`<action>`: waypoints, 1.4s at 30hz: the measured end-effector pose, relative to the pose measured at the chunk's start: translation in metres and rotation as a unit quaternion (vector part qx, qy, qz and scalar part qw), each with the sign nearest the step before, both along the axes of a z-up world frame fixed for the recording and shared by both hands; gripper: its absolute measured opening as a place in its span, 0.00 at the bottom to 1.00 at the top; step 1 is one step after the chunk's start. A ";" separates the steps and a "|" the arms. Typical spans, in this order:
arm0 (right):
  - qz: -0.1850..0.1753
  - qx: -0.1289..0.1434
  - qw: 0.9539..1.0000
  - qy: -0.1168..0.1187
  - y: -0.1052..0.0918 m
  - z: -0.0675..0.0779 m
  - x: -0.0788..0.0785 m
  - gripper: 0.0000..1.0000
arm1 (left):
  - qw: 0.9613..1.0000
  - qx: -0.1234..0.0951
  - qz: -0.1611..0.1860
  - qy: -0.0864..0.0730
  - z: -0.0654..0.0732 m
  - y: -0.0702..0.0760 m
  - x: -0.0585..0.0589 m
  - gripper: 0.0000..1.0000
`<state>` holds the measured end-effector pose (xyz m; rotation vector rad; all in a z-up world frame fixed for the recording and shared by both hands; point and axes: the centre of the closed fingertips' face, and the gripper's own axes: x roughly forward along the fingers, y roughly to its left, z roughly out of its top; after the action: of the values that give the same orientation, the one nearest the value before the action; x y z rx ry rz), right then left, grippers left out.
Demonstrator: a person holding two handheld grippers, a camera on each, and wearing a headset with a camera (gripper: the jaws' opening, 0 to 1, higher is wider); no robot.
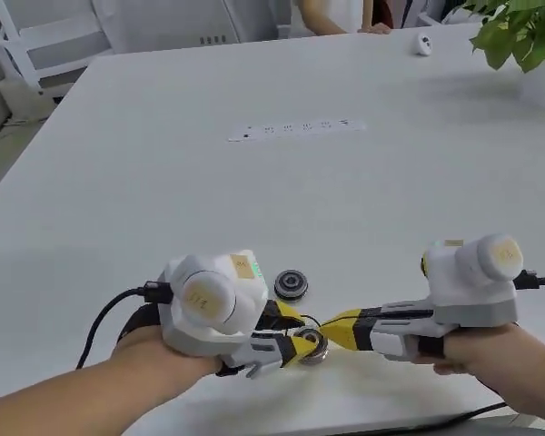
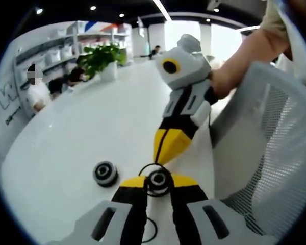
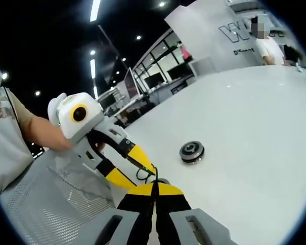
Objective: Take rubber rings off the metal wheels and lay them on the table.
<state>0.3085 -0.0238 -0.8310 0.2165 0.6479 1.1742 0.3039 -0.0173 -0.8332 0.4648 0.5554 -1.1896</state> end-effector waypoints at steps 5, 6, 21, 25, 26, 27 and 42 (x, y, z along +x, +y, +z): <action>0.001 0.000 1.000 0.000 -0.001 0.003 0.000 0.00 | 1.000 -0.017 0.015 0.016 0.008 0.006 0.000 0.19; 0.001 0.000 1.000 0.001 -0.001 0.003 0.000 0.00 | 1.000 -0.019 0.015 0.015 0.010 0.007 -0.001 0.20; 0.001 0.007 1.000 -0.005 -0.001 0.014 0.005 0.00 | 0.999 -0.030 0.017 0.007 0.027 0.027 -0.007 0.32; 0.005 0.008 1.000 -0.008 0.003 0.019 0.004 0.00 | 0.999 -0.033 0.018 0.005 0.033 0.035 -0.007 0.35; 0.006 0.009 1.000 -0.008 0.003 0.019 0.004 0.00 | 0.999 -0.034 0.020 0.007 0.035 0.037 -0.008 0.37; 0.006 0.009 1.000 -0.008 0.004 0.019 0.005 0.00 | 0.999 -0.034 0.020 0.007 0.035 0.039 -0.008 0.38; 0.027 0.006 1.000 -0.014 0.018 0.027 0.007 0.00 | 0.999 -0.031 0.044 0.006 0.037 0.072 -0.013 0.47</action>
<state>0.3155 -0.0060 -0.8036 0.1929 0.6259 1.2302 0.2912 0.0544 -0.7962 0.3775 0.5420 -1.1234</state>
